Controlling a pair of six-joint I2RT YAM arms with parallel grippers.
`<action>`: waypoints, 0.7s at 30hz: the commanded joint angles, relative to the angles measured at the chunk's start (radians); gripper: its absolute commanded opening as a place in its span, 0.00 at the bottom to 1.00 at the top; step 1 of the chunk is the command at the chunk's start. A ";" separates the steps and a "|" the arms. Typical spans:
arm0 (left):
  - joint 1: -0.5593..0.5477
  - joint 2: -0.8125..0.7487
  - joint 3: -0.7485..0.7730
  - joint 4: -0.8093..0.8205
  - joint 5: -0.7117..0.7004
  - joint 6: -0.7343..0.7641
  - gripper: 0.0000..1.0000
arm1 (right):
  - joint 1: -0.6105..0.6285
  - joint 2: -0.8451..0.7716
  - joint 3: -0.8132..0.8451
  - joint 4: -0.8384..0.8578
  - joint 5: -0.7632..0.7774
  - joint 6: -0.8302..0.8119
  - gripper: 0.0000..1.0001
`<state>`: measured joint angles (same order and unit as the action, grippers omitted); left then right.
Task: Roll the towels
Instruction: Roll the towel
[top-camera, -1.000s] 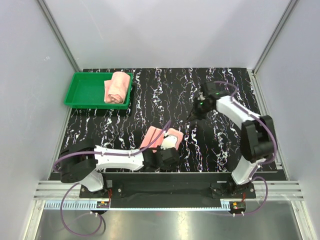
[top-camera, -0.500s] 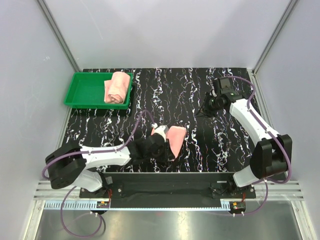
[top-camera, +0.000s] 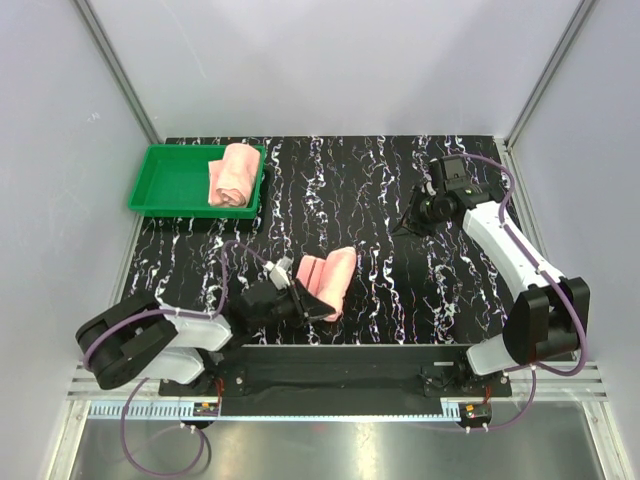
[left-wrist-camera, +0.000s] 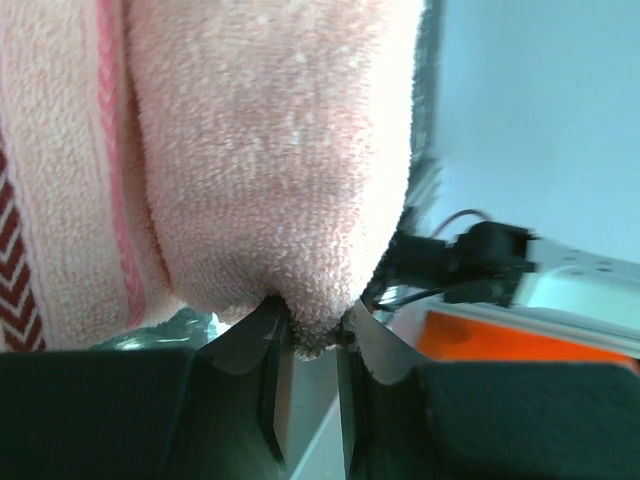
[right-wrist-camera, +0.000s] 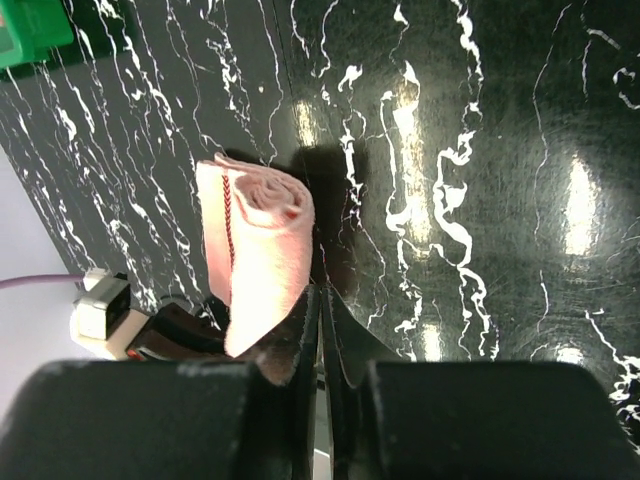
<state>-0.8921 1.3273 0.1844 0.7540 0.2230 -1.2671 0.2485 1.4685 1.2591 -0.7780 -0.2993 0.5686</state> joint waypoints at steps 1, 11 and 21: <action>0.025 -0.040 -0.043 0.284 0.022 -0.110 0.00 | -0.003 -0.034 -0.007 0.005 -0.049 0.005 0.09; 0.125 0.004 -0.181 0.556 0.012 -0.337 0.00 | -0.003 -0.053 -0.035 0.006 -0.113 0.007 0.13; 0.127 0.268 -0.307 0.912 -0.051 -0.434 0.00 | -0.003 -0.046 -0.170 0.201 -0.320 0.063 0.20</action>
<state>-0.7712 1.5227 0.0517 1.2675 0.1947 -1.6634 0.2485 1.4467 1.1133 -0.6777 -0.5129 0.6029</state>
